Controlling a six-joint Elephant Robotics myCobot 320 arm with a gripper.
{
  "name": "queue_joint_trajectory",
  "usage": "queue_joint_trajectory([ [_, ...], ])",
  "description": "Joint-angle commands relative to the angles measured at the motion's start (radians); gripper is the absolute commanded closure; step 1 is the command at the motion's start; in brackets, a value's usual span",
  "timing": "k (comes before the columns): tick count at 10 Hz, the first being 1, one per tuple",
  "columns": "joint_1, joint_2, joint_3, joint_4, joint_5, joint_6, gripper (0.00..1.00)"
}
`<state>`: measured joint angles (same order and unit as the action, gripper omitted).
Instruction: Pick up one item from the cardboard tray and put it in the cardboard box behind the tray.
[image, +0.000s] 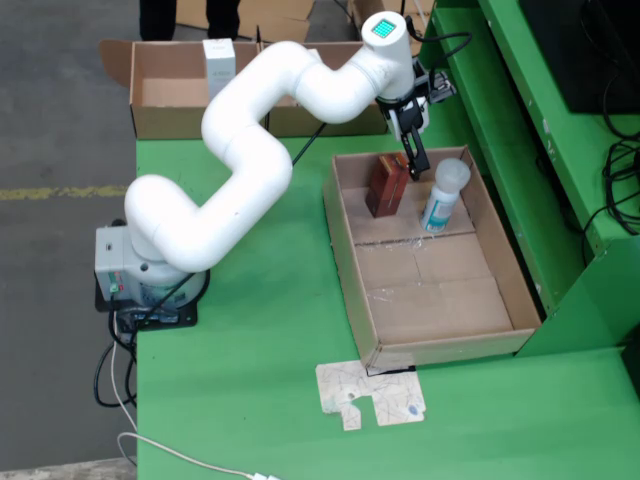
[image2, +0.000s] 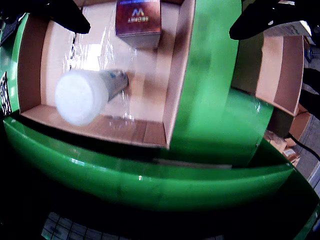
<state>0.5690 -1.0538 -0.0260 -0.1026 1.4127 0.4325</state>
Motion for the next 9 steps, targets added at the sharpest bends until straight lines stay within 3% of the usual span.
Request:
queue_joint_trajectory([
  [1,-0.010,0.007,0.026,0.073,-0.023,-0.021,0.00],
  [2,-0.007,-0.003,0.026,0.109,-0.034,-0.027,0.00],
  [9,0.027,0.060,0.026,-0.092,-0.037,0.004,0.00],
])
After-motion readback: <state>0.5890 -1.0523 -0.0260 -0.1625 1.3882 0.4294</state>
